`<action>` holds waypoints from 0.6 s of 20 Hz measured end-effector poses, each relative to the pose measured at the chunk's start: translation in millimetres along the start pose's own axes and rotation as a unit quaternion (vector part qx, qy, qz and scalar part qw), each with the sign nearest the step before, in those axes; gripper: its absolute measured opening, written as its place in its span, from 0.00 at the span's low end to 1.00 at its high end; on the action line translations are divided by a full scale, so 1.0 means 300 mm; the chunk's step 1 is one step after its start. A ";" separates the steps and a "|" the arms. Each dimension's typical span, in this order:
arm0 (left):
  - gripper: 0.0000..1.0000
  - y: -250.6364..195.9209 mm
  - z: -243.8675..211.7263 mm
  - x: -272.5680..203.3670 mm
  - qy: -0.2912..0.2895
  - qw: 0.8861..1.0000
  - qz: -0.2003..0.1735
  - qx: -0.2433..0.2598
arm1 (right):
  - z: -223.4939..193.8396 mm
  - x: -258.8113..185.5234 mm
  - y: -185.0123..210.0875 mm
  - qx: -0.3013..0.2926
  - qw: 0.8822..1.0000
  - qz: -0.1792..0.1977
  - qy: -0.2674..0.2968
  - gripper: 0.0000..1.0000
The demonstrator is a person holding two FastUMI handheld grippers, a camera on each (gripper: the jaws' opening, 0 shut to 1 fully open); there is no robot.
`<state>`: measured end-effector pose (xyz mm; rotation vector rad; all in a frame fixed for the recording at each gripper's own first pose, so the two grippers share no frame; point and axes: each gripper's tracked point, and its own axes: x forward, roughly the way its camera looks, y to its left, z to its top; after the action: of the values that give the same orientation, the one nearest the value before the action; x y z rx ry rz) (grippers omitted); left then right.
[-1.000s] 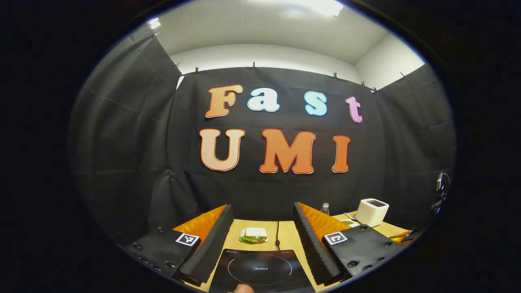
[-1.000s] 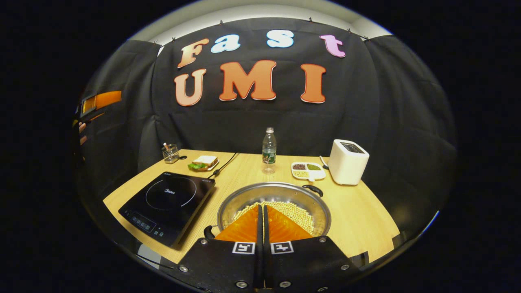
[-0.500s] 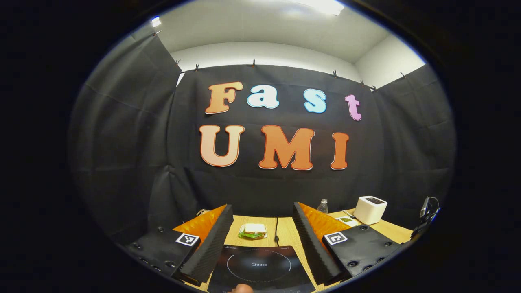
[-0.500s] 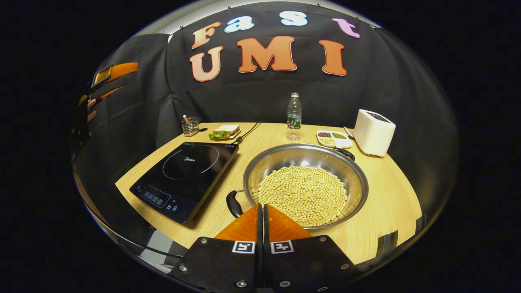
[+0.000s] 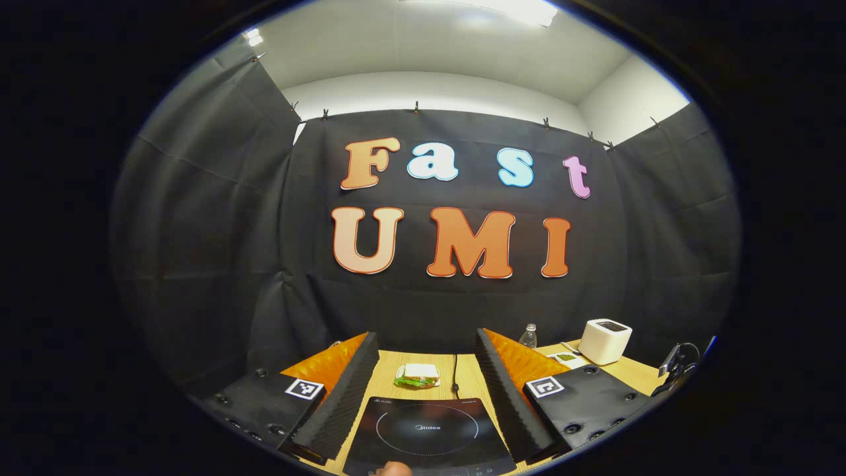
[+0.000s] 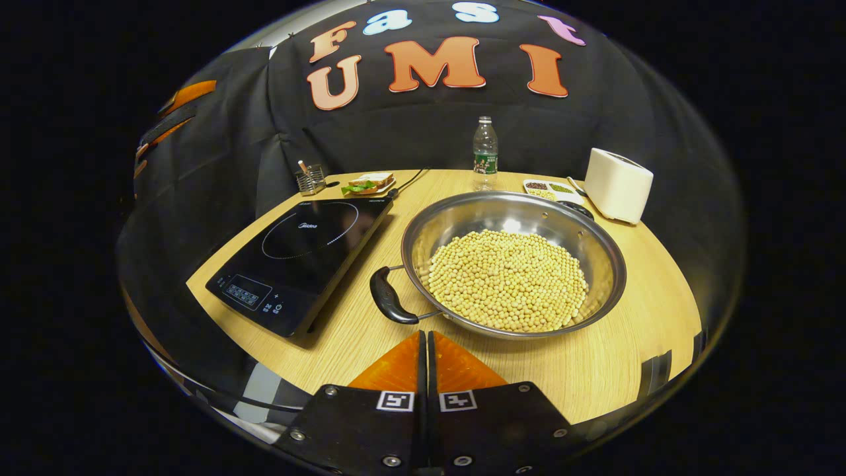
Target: First push the handle of the pot to place it horizontally, then grasp the pot with both hands and set it on the induction cooktop.
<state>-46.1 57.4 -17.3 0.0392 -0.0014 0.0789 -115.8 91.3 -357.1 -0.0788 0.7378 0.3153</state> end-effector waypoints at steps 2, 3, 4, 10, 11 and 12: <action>0.94 0.007 0.006 -0.007 -0.001 1.000 0.002 0.001 | -0.011 0.014 0.013 0.003 1.000 0.003 0.004 0.00; 0.94 0.008 0.010 -0.004 -0.002 1.000 0.003 0.002 | -0.012 0.027 0.013 0.003 1.000 0.002 0.006 0.00; 0.94 0.007 0.014 -0.008 -0.003 1.000 0.004 0.004 | -0.014 0.035 0.017 0.004 1.000 0.003 0.007 0.00; 0.96 0.025 0.030 -0.011 -0.010 1.000 0.008 0.003 | 0.001 0.066 0.047 0.006 1.000 0.007 0.006 0.00; 0.96 0.028 0.026 -0.007 -0.009 1.000 0.008 0.004 | 0.003 0.067 0.050 0.006 1.000 0.007 0.006 0.00; 0.96 0.031 0.023 -0.002 -0.008 1.000 0.009 0.003 | 0.007 0.071 0.056 0.005 1.000 0.008 0.006 0.00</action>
<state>-47.5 66.4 -10.0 0.0467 -0.0172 0.0969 -104.7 113.2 -369.2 -0.0656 0.7526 0.3264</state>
